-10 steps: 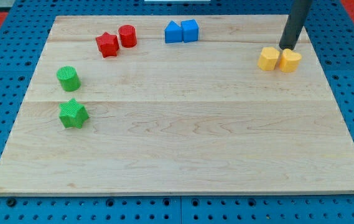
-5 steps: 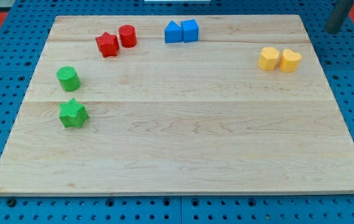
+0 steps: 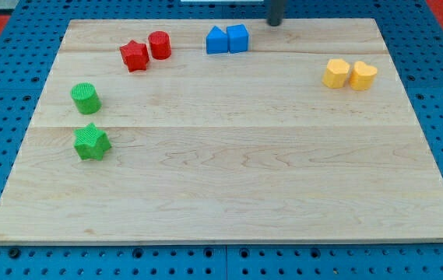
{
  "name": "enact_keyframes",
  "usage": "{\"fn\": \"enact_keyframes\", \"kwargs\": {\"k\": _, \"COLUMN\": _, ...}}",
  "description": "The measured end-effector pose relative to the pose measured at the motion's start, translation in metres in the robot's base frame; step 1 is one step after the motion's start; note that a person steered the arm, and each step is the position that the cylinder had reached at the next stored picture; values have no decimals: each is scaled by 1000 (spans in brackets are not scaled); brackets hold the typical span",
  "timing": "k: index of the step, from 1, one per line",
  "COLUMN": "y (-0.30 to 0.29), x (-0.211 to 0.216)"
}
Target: Push the blue cube parallel to the bottom of the yellow hexagon
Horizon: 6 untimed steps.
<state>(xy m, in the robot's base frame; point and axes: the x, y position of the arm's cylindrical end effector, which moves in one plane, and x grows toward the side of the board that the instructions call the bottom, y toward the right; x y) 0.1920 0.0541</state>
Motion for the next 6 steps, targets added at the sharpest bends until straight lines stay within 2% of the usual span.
{"fn": "enact_keyframes", "kwargs": {"k": 1, "y": -52, "x": 13}}
{"fn": "enact_keyframes", "kwargs": {"k": 3, "y": -39, "x": 96}}
{"fn": "enact_keyframes", "kwargs": {"k": 4, "y": -43, "x": 101}}
{"fn": "enact_keyframes", "kwargs": {"k": 5, "y": -50, "x": 50}}
{"fn": "enact_keyframes", "kwargs": {"k": 6, "y": -12, "x": 71}}
